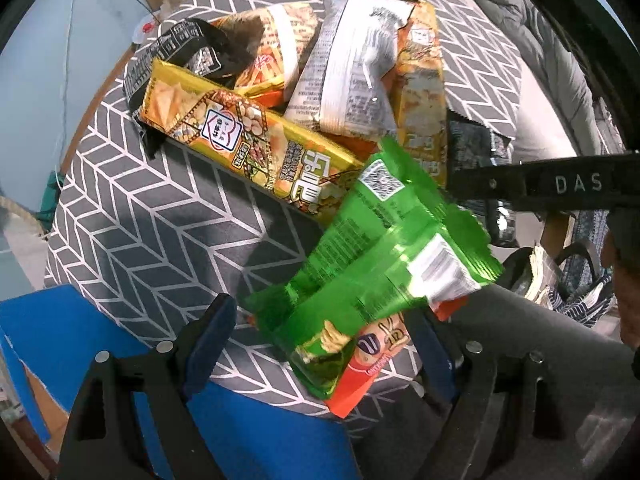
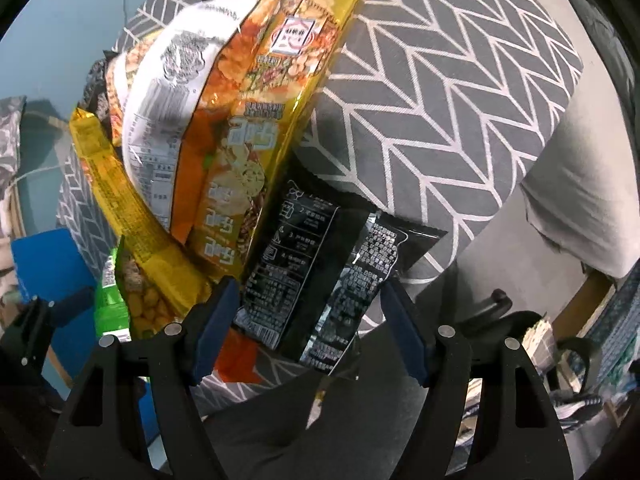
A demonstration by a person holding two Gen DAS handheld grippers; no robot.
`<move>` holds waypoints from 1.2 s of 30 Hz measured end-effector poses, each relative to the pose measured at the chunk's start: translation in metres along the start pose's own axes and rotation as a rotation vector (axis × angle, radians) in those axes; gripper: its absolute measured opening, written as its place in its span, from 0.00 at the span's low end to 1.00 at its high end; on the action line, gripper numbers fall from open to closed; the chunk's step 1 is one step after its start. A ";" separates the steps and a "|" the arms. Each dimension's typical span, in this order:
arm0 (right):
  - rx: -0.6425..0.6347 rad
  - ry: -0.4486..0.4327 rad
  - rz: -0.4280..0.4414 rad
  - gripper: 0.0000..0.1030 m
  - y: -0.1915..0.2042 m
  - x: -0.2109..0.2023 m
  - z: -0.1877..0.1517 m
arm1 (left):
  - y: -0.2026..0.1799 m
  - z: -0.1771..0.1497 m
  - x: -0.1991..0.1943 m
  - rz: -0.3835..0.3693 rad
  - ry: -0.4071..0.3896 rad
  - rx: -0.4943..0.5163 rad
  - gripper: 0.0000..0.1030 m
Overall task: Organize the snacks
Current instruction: 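Grasp the green pea-snack bag with the left gripper while the right grasps the black bag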
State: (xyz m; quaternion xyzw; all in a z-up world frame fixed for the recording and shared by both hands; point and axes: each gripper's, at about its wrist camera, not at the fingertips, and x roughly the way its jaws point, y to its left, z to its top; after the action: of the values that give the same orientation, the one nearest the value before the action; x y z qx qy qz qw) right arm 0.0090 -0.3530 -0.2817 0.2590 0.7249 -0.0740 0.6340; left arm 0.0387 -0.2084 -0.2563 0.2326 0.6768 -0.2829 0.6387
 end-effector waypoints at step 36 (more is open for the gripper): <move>-0.147 -0.082 -0.009 0.38 -0.019 -0.024 -0.004 | 0.043 -0.025 -0.033 -0.175 -0.104 -0.318 0.31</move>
State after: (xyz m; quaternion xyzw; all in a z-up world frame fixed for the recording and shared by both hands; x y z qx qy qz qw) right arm -0.0019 -0.3743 -0.2627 0.2055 0.7030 -0.0339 0.6800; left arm 0.0523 -0.1583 -0.2268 0.0541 0.6967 -0.2384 0.6744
